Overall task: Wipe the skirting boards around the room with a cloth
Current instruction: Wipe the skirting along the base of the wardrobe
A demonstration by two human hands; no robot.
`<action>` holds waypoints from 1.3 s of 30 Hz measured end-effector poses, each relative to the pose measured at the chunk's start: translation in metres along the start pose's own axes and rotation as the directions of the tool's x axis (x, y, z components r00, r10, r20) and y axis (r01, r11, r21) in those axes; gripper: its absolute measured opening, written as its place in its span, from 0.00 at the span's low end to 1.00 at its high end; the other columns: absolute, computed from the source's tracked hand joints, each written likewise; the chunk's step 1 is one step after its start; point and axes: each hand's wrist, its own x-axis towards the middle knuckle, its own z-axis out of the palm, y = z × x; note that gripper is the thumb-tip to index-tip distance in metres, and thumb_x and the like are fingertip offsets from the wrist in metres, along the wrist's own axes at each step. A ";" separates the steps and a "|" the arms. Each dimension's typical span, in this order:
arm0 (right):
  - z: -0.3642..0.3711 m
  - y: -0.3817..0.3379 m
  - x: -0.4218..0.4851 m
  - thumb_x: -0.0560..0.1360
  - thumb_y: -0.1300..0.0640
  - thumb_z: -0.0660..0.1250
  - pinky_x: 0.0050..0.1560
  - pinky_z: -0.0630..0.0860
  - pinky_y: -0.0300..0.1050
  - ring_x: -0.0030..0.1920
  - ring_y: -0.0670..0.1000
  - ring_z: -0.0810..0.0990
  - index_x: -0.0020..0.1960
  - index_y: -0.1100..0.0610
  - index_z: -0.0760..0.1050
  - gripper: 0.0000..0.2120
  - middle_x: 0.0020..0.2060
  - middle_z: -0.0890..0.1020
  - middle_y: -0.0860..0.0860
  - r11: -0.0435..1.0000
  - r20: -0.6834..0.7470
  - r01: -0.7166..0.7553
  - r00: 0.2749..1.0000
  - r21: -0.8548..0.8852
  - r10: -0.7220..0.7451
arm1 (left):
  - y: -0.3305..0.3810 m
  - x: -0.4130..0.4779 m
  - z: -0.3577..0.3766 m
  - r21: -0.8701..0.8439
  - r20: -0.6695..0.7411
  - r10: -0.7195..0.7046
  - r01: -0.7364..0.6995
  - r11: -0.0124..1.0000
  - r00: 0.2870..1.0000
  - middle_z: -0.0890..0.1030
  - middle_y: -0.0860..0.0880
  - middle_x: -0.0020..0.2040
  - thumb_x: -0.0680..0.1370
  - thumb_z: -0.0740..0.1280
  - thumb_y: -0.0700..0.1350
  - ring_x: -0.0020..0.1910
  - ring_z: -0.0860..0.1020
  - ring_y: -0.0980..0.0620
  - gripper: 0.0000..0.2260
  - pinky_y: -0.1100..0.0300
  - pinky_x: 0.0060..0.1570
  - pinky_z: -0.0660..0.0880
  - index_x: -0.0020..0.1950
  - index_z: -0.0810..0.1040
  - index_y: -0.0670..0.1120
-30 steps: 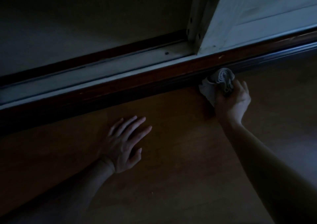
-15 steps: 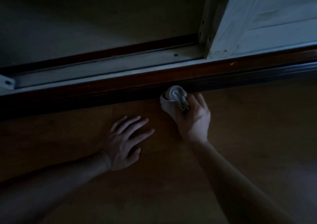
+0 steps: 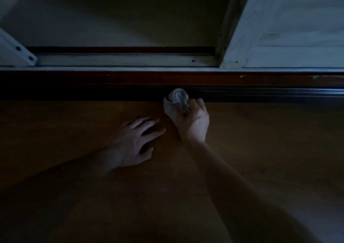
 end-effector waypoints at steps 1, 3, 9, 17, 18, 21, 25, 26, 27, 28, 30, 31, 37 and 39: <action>-0.004 -0.003 0.001 0.71 0.39 0.62 0.39 0.69 0.44 0.42 0.55 0.78 0.50 0.63 0.78 0.26 0.45 0.78 0.56 1.000 0.031 0.010 0.999 -0.003 -0.010 | 0.003 0.000 -0.004 -0.011 0.021 -0.016 0.016 1.000 1.000 0.52 0.52 0.82 0.79 0.49 0.64 0.79 0.53 0.47 0.29 0.45 0.74 0.58 0.81 0.51 0.62; -0.016 0.005 0.006 0.68 0.34 0.57 0.39 0.67 0.44 0.42 0.56 0.77 0.49 0.63 0.78 0.33 0.45 0.78 0.56 1.000 0.012 -0.016 1.000 -0.005 0.016 | 0.012 0.006 -0.005 -0.019 0.044 -0.069 0.070 0.997 0.997 0.48 0.54 0.81 0.78 0.47 0.66 0.78 0.52 0.47 0.29 0.45 0.72 0.63 0.80 0.47 0.65; -0.061 0.060 0.018 0.72 0.48 0.65 0.40 0.68 0.44 0.43 0.57 0.77 0.48 0.62 0.78 0.16 0.45 0.78 0.55 0.980 -0.142 -0.178 0.976 -0.087 0.164 | 0.047 0.043 -0.009 -0.166 -0.001 -0.082 0.081 0.983 0.997 0.49 0.56 0.81 0.80 0.58 0.64 0.78 0.53 0.50 0.29 0.47 0.74 0.60 0.80 0.53 0.64; -0.074 0.074 0.022 0.72 0.47 0.66 0.39 0.69 0.44 0.43 0.56 0.78 0.48 0.61 0.78 0.17 0.45 0.77 0.55 0.985 -0.097 -0.131 0.988 -0.112 0.121 | 0.084 0.064 -0.007 -0.181 -0.003 -0.107 0.105 0.978 0.994 0.42 0.57 0.82 0.79 0.56 0.68 0.80 0.43 0.51 0.32 0.48 0.77 0.44 0.80 0.48 0.66; -0.076 0.077 0.022 0.71 0.44 0.64 0.40 0.68 0.44 0.42 0.56 0.77 0.48 0.61 0.78 0.20 0.45 0.77 0.54 0.984 -0.126 -0.155 0.982 -0.088 0.143 | 0.085 0.066 -0.008 -0.186 0.000 -0.111 0.109 0.976 0.994 0.43 0.57 0.82 0.79 0.56 0.69 0.80 0.43 0.51 0.32 0.48 0.77 0.44 0.80 0.49 0.66; -0.074 0.072 0.020 0.69 0.39 0.58 0.40 0.68 0.44 0.42 0.55 0.77 0.48 0.60 0.77 0.25 0.45 0.76 0.54 0.986 -0.141 -0.155 0.979 -0.059 0.145 | 0.091 0.070 -0.011 -0.191 0.007 -0.139 0.138 0.972 0.990 0.45 0.56 0.81 0.78 0.57 0.68 0.80 0.46 0.48 0.32 0.47 0.77 0.48 0.80 0.50 0.66; -0.078 0.074 0.024 0.70 0.34 0.58 0.37 0.70 0.45 0.40 0.53 0.76 0.47 0.60 0.77 0.28 0.43 0.76 0.53 0.998 -0.034 0.001 0.999 -0.065 -0.004 | 0.100 0.073 -0.017 -0.158 -0.002 -0.161 0.159 0.975 0.987 0.48 0.54 0.81 0.78 0.59 0.66 0.79 0.53 0.45 0.32 0.45 0.75 0.58 0.80 0.51 0.65; -0.082 0.077 0.026 0.70 0.34 0.57 0.37 0.70 0.45 0.40 0.54 0.76 0.47 0.60 0.77 0.29 0.44 0.76 0.53 0.997 -0.046 0.000 0.999 -0.073 -0.004 | 0.102 0.074 -0.018 -0.162 -0.003 -0.158 0.156 0.974 0.987 0.48 0.54 0.81 0.79 0.59 0.66 0.78 0.53 0.45 0.32 0.45 0.74 0.58 0.80 0.52 0.64; -0.088 0.082 0.027 0.69 0.34 0.57 0.37 0.70 0.45 0.40 0.54 0.76 0.47 0.60 0.77 0.29 0.43 0.77 0.53 0.997 -0.073 -0.017 0.997 -0.080 0.011 | 0.104 0.075 -0.019 -0.174 0.004 -0.153 0.152 0.973 0.988 0.47 0.55 0.81 0.79 0.60 0.65 0.79 0.53 0.46 0.31 0.45 0.74 0.58 0.80 0.52 0.64; -0.094 0.088 0.028 0.69 0.35 0.58 0.37 0.69 0.45 0.39 0.53 0.75 0.46 0.60 0.77 0.28 0.43 0.76 0.53 0.996 -0.105 -0.043 0.994 -0.084 0.034 | 0.106 0.076 -0.021 -0.188 0.016 -0.141 0.142 0.972 0.990 0.47 0.56 0.81 0.79 0.61 0.64 0.79 0.52 0.47 0.31 0.46 0.75 0.57 0.80 0.52 0.64; -0.104 0.100 0.029 0.71 0.41 0.64 0.38 0.66 0.44 0.39 0.52 0.74 0.45 0.60 0.77 0.22 0.42 0.75 0.52 0.990 -0.150 -0.111 0.984 -0.092 0.097 | 0.112 0.078 -0.023 -0.202 0.044 -0.100 0.107 0.974 0.994 0.45 0.58 0.81 0.80 0.61 0.63 0.79 0.49 0.49 0.31 0.45 0.75 0.54 0.80 0.51 0.64; -0.106 0.104 0.030 0.72 0.47 0.68 0.38 0.66 0.44 0.39 0.54 0.76 0.45 0.60 0.77 0.16 0.41 0.74 0.51 0.984 -0.159 -0.143 0.979 -0.102 0.126 | 0.115 0.080 -0.023 -0.203 0.053 -0.078 0.087 0.975 0.996 0.44 0.58 0.81 0.80 0.62 0.62 0.80 0.48 0.50 0.32 0.45 0.75 0.53 0.80 0.51 0.64; -0.103 0.106 0.031 0.73 0.55 0.72 0.38 0.68 0.44 0.41 0.56 0.77 0.46 0.62 0.77 0.10 0.43 0.76 0.54 0.987 -0.105 -0.118 0.989 -0.112 0.106 | 0.137 0.095 -0.019 -0.200 0.066 -0.074 0.086 0.976 0.995 0.40 0.60 0.81 0.79 0.61 0.65 0.80 0.41 0.53 0.35 0.43 0.78 0.47 0.80 0.47 0.65; -0.109 0.114 0.033 0.73 0.55 0.71 0.38 0.69 0.44 0.41 0.56 0.77 0.46 0.61 0.76 0.10 0.43 0.76 0.54 0.985 -0.093 -0.122 0.990 -0.124 0.111 | 0.141 0.099 -0.017 -0.213 0.067 -0.099 0.111 0.971 0.993 0.40 0.61 0.81 0.78 0.61 0.67 0.80 0.40 0.54 0.35 0.42 0.78 0.44 0.80 0.47 0.65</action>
